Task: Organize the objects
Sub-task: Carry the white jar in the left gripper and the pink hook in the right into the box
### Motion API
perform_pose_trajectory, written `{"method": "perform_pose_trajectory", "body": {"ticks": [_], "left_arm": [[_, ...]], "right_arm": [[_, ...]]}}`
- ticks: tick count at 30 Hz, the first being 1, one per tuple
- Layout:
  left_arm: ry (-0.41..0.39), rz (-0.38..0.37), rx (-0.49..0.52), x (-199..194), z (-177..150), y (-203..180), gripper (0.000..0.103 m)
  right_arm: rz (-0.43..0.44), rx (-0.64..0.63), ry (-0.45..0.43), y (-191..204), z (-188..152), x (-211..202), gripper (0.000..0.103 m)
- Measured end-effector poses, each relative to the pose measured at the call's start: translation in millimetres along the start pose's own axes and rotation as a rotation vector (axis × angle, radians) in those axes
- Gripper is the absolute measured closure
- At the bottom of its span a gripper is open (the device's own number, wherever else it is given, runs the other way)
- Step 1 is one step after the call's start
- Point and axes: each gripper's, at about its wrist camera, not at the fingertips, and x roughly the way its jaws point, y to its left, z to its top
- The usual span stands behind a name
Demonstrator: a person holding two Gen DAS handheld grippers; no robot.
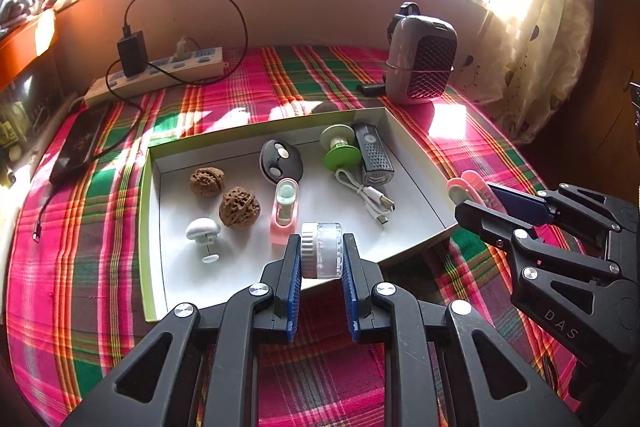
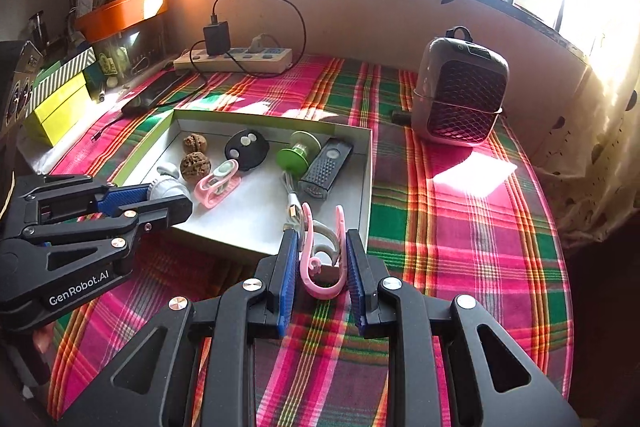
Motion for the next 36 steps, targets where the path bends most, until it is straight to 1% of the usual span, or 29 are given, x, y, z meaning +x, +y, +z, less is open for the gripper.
{"method": "perform_pose_trajectory", "body": {"ticks": [5,19,36], "left_arm": [[0.01,-0.001,0.002,11,7,1,0.086],[0.05,0.003,0.002,38,14,6,0.086],[0.046,-0.001,0.044,44,19,-3,0.086]], "right_arm": [[0.003,0.024,0.054,-4,11,21,0.079],[-0.023,0.008,0.139,-6,25,54,0.079],[-0.011,-0.03,0.218,0,24,72,0.079]]}}
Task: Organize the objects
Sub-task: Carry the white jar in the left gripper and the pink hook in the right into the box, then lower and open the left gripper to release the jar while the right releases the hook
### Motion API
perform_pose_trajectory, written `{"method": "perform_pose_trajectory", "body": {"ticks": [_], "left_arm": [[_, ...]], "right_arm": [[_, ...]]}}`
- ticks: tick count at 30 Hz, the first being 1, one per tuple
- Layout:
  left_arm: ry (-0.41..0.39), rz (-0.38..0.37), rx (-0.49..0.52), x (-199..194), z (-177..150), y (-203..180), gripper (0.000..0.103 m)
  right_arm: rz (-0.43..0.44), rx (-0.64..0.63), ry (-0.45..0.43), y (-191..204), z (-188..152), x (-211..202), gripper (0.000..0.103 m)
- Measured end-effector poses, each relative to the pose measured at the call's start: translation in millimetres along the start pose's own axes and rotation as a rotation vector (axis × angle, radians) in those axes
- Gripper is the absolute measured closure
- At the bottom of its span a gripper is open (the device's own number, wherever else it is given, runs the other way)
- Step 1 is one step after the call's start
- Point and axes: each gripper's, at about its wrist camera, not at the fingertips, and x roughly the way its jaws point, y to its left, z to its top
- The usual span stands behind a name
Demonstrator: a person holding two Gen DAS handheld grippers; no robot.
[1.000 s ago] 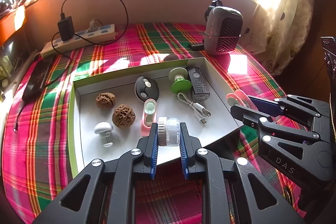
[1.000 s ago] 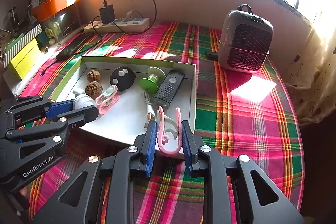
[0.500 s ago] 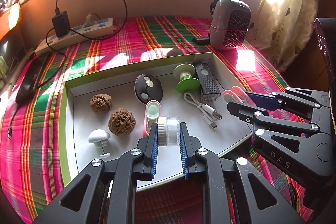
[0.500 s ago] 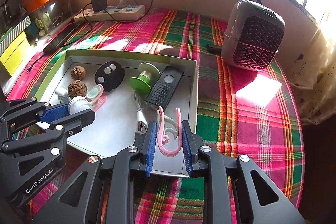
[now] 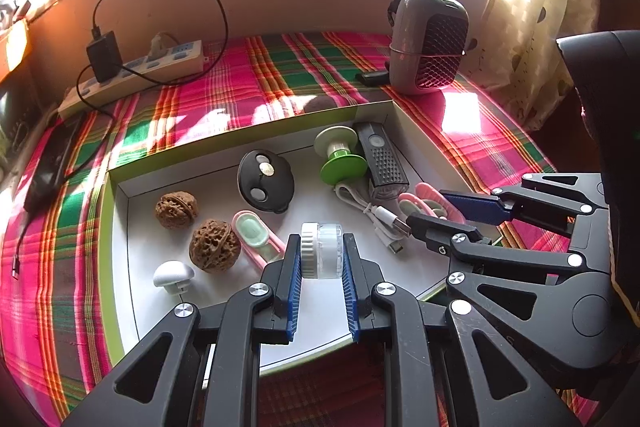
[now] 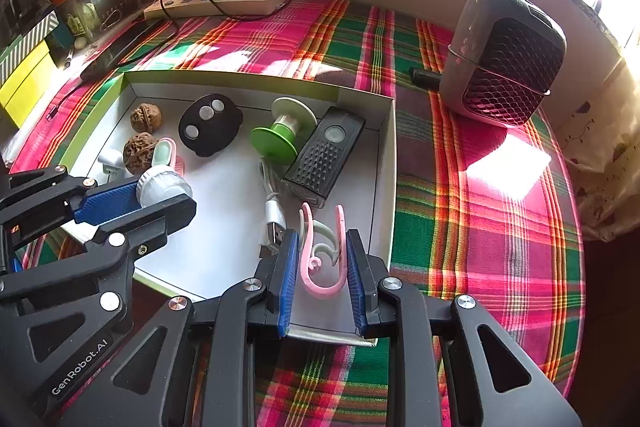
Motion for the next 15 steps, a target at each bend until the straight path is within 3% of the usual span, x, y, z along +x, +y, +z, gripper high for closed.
{"method": "perform_pose_trajectory", "body": {"ticks": [15], "left_arm": [[0.038,0.011,0.01,13,-3,-2,0.086]], "right_arm": [[0.001,0.001,0.008,1,-2,5,0.079]]}}
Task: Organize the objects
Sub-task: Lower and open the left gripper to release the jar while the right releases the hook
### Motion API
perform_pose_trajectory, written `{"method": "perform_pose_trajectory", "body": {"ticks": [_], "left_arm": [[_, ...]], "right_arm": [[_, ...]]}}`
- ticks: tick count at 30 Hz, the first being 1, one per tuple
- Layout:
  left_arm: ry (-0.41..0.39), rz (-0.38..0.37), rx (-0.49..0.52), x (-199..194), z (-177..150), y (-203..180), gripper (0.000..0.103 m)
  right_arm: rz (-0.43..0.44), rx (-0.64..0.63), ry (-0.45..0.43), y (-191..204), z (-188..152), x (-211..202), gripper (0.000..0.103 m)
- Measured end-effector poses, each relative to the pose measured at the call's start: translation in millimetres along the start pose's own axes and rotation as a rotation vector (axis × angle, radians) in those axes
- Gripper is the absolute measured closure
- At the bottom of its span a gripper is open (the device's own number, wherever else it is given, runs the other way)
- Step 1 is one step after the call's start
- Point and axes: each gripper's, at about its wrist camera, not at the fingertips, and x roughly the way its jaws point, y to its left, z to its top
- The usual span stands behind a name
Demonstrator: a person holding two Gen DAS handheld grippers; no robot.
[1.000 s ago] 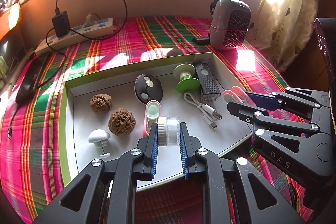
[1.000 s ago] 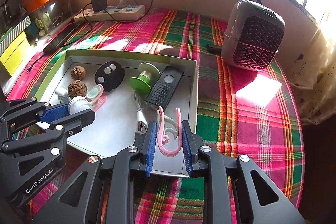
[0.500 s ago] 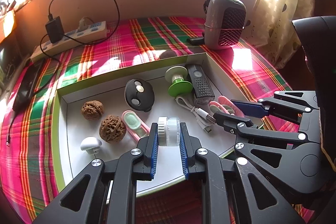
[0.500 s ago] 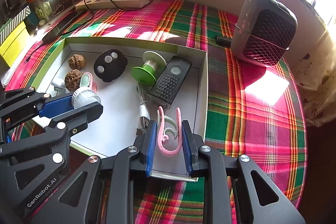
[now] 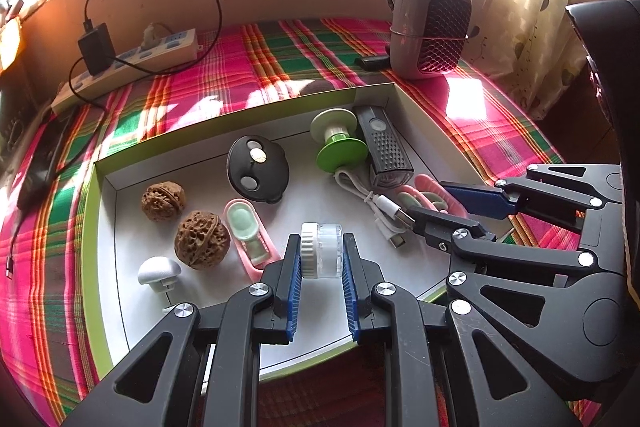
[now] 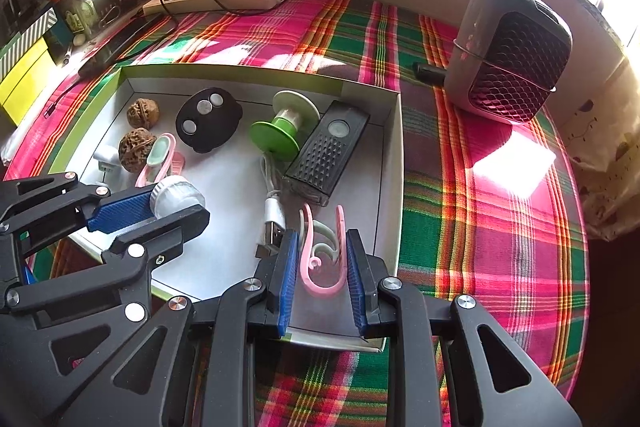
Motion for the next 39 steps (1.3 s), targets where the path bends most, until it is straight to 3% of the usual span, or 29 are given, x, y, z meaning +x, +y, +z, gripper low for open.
{"method": "perform_pose_trajectory", "body": {"ticks": [31,39], "left_arm": [[0.019,0.037,-0.031,0.4,-2.0,6.9,0.084],[0.017,0.056,-0.036,-2.1,-2.6,6.6,0.081]], "right_arm": [[-0.002,0.027,-0.026,-0.6,-4.7,-2.7,0.077],[0.001,0.026,-0.041,0.7,-6.4,-6.7,0.071]]}}
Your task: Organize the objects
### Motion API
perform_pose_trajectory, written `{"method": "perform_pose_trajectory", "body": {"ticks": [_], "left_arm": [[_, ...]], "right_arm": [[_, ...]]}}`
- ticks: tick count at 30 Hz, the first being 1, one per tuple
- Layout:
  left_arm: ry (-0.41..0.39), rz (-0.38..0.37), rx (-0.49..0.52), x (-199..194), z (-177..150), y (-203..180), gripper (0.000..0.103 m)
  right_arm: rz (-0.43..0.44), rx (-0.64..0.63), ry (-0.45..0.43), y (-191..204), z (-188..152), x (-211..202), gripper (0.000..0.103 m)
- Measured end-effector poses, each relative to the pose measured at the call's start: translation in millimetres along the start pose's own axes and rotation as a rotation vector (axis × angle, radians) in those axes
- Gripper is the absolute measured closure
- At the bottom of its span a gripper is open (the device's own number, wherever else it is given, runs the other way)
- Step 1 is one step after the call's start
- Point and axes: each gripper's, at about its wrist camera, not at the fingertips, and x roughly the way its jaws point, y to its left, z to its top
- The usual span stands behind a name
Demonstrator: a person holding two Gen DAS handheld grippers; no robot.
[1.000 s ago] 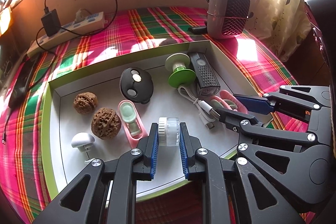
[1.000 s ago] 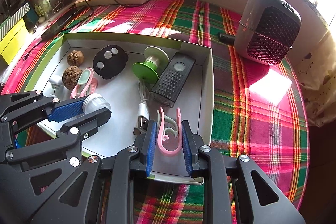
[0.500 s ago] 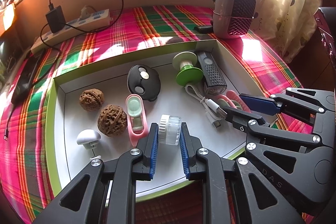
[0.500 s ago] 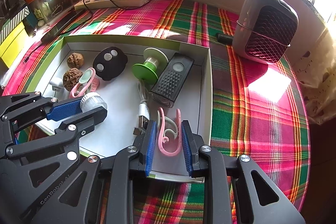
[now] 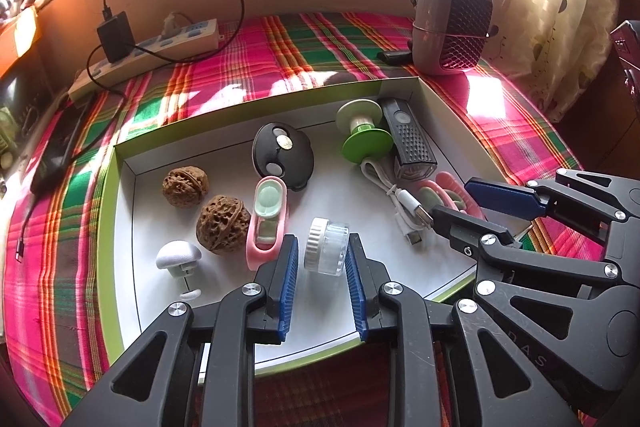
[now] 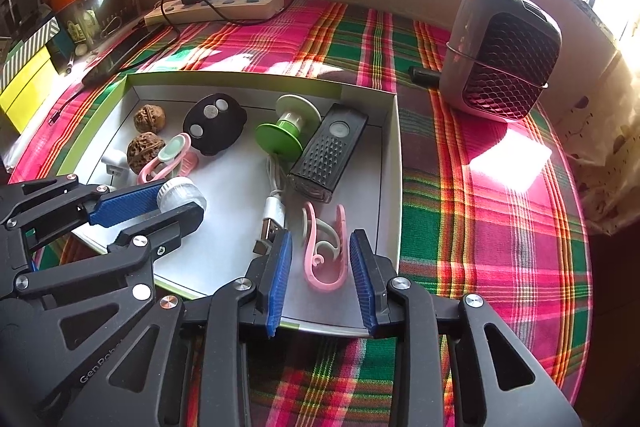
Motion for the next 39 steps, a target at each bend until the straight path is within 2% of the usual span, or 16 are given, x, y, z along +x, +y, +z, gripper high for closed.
{"method": "perform_pose_trajectory", "body": {"ticks": [16,27,37,39], "left_arm": [[-0.061,0.019,-0.029,-23,-9,1,0.08],[-0.129,0.071,-0.041,-52,-27,3,0.08],[-0.16,0.1,-0.054,-69,-54,3,0.08],[-0.15,0.096,-0.056,-70,-60,3,0.08]], "right_arm": [[0.035,0.079,-0.126,-6,-14,-28,0.069],[0.044,0.107,-0.202,-2,-35,-53,0.069],[0.044,0.083,-0.204,14,-57,-63,0.068],[0.037,0.079,-0.198,17,-63,-62,0.06]]}}
